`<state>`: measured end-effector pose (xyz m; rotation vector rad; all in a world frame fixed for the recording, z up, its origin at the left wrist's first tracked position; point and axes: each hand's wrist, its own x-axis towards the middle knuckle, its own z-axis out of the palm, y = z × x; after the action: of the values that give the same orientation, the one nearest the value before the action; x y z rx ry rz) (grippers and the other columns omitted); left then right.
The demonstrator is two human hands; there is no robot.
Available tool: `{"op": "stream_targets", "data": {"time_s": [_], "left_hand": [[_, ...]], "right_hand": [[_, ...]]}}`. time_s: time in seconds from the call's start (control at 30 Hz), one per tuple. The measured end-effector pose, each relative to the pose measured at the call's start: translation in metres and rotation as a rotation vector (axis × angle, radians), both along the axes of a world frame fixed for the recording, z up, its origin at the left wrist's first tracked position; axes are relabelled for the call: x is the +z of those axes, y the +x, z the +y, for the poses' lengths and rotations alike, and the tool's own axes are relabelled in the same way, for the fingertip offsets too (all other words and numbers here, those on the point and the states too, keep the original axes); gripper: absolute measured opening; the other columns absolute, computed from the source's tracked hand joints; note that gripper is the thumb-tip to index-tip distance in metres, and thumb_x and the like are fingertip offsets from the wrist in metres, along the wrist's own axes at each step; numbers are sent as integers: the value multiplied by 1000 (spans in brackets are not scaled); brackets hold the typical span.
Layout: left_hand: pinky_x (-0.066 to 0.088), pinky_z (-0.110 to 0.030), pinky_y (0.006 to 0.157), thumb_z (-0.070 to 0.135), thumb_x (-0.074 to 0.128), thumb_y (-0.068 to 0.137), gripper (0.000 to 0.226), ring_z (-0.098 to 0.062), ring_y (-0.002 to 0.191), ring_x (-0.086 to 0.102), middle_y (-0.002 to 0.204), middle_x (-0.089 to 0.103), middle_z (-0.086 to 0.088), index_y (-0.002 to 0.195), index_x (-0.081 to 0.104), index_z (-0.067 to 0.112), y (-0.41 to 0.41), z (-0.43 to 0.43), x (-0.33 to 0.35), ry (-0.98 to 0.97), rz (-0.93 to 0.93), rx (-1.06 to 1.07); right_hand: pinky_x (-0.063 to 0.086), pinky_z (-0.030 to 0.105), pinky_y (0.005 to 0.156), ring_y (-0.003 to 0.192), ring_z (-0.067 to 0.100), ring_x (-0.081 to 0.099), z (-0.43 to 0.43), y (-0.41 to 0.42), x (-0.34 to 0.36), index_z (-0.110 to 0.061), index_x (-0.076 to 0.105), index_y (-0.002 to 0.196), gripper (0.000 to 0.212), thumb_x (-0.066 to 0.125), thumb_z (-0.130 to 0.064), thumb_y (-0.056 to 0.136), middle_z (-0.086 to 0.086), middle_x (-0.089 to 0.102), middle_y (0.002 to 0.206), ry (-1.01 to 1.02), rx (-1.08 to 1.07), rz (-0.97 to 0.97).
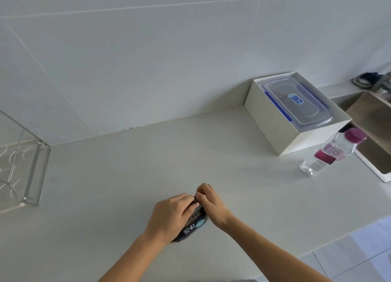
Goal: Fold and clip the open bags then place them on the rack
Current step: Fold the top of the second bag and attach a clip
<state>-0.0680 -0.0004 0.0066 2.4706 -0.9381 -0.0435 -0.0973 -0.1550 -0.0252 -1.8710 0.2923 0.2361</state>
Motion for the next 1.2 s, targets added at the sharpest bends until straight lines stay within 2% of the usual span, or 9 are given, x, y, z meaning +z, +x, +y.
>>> {"op": "stream_targets", "data": {"time_s": [0.1,0.2,0.37,0.5,0.57,0.7,0.87,1.07,1.2], "left_hand": [[42,-25,56,43,39,93,26,-11,68,55,75,60,8,86,55,23,-2,1,-2,-6,82,3],[44,-27,57,44,36,92,32,-13,69,55,75,61,5,81,55,20,-4,-1,-5,-23,78,-3],[27,-20,49,39,46,89,30,-11,58,43,59,50,4,66,44,19,-15,-6,-7,-79,78,-27],[26,-22,47,40,51,87,34,-11,53,39,52,40,6,66,34,19,-12,-11,-6,-88,253,80],[33,-21,49,44,55,81,30,-8,52,43,57,50,5,70,39,21,-1,0,-2,-72,353,113],[49,-27,66,38,68,71,16,-4,70,60,78,64,15,79,55,33,10,41,-4,-48,561,179],[49,-26,76,4,75,72,32,-5,87,63,90,66,13,78,67,34,-8,72,-19,-324,668,293],[49,-21,73,-2,76,70,30,-11,79,64,83,69,9,71,69,28,-22,55,-24,-460,513,427],[44,-13,72,12,76,69,21,-3,78,62,90,67,22,77,67,29,-20,53,-16,-363,299,319]], "right_hand": [[41,24,84,99,13,51,1,4,-1,-16,52,103,20,40,-30,96,1,55,107,92,48,17],[44,23,81,93,13,56,3,5,-2,-19,58,102,21,42,-30,94,0,62,100,194,64,79],[45,29,74,78,10,55,0,-3,-11,-21,59,84,26,33,-21,82,-8,61,80,152,41,2],[48,41,84,85,13,58,-4,-2,-10,-24,56,98,19,38,-19,92,1,66,91,143,18,48],[49,39,86,89,14,62,-8,2,-3,-27,59,99,19,40,-31,97,2,68,95,143,38,39],[49,27,84,90,7,63,-13,0,12,-23,67,91,49,40,-62,86,-6,69,91,194,119,17],[49,34,79,86,8,53,-7,0,17,-26,63,75,19,78,-37,68,-5,59,89,-178,265,-56],[32,27,60,86,14,48,-1,7,39,-18,62,85,15,67,-29,76,-2,60,87,-663,648,-323],[32,32,59,80,25,52,7,8,49,-14,57,86,10,54,-23,86,5,61,83,-761,688,-320]]}}
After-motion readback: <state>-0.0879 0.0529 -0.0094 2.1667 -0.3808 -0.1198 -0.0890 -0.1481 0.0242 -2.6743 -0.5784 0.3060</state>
